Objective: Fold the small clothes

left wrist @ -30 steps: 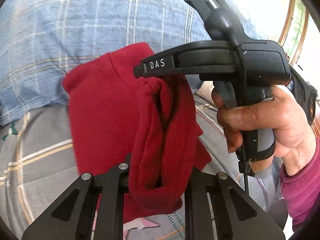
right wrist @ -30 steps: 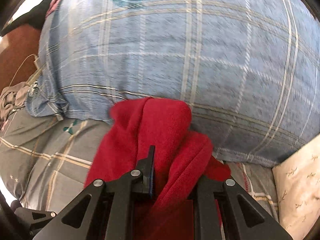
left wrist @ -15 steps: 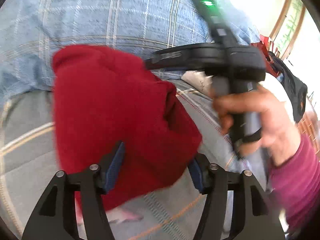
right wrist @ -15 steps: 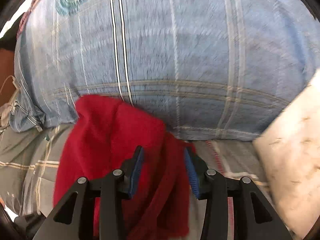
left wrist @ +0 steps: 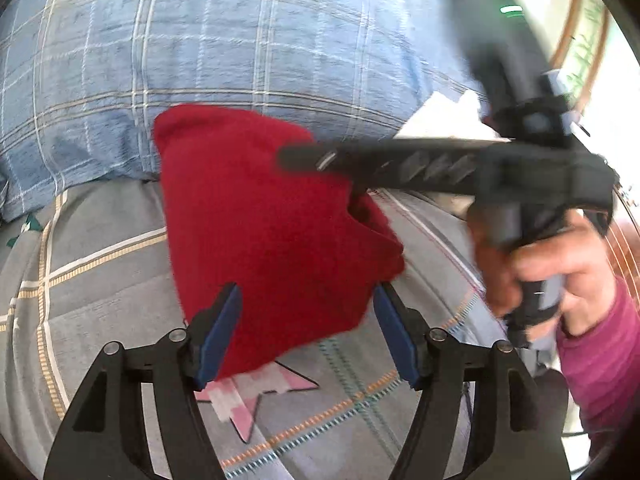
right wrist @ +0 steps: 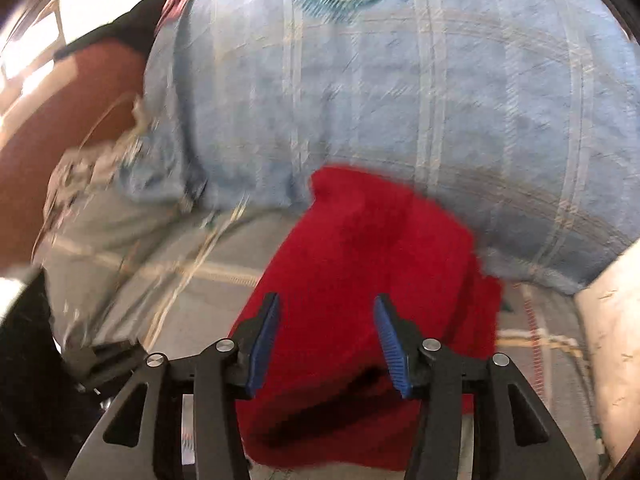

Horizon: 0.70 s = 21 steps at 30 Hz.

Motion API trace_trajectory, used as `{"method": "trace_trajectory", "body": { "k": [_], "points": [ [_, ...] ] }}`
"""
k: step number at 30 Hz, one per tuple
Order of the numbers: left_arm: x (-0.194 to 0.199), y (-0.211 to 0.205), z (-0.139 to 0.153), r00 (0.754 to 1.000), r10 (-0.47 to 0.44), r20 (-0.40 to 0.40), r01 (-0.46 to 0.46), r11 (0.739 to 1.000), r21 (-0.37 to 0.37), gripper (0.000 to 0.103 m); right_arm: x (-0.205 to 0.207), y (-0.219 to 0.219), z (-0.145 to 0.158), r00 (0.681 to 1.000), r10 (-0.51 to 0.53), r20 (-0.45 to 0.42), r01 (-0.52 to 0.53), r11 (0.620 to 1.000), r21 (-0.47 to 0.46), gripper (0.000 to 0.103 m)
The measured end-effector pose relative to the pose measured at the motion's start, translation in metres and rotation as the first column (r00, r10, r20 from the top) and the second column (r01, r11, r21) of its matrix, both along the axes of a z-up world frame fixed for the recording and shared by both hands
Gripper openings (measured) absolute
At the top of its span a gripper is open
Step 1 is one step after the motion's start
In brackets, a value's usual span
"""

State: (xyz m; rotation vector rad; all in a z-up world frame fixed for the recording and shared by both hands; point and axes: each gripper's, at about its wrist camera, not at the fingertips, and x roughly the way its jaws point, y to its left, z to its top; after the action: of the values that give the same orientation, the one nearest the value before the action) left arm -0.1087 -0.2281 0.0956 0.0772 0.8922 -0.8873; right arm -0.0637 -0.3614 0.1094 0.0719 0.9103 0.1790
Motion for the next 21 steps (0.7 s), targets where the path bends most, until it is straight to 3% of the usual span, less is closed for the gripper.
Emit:
{"method": "trace_trajectory", "body": {
  "k": [3, 7, 11, 14, 17, 19, 21],
  "points": [
    [-0.004, 0.009, 0.005, 1.000, 0.004, 0.021, -0.004, 1.000, 0.008, 0.067, -0.009, 0.001, -0.018, 0.998, 0.004, -0.055, -0.014, 0.981, -0.193, 0.043],
    [0.005, 0.020, 0.001, 0.996, 0.053, 0.068, -0.057, 0.997, 0.060, 0.068, -0.031, -0.026, -0.041, 0.994, -0.057, -0.089, 0.028, 0.956, -0.293, 0.048],
    [0.021, 0.017, -0.015, 0.995, 0.089, 0.035, -0.091, 0.993, 0.078, 0.068, -0.040, -0.062, -0.030, 0.987, -0.128, -0.102, 0.122, 0.991, -0.058, 0.052],
    [0.026, 0.010, -0.025, 0.994, 0.099, 0.038, -0.102, 0.990, 0.101, 0.068, -0.029, -0.076, -0.012, 0.981, -0.192, -0.016, 0.192, 0.981, -0.013, 0.067],
    [0.031, 0.002, -0.034, 0.994, 0.107, 0.026, -0.109, 0.988, 0.113, 0.068, -0.001, -0.087, -0.016, 0.963, -0.270, -0.017, 0.271, 0.962, 0.032, 0.068],
    [0.033, -0.003, -0.039, 0.994, 0.111, 0.015, -0.112, 0.987, 0.115, 0.068, 0.024, -0.093, -0.032, 0.956, -0.278, -0.090, 0.286, 0.953, 0.103, 0.062],
    [0.034, -0.007, -0.040, 0.993, 0.117, 0.018, -0.118, 0.986, 0.122, 0.068, 0.038, -0.089, -0.043, 0.953, -0.278, -0.122, 0.289, 0.953, 0.092, 0.023]
  ]
}}
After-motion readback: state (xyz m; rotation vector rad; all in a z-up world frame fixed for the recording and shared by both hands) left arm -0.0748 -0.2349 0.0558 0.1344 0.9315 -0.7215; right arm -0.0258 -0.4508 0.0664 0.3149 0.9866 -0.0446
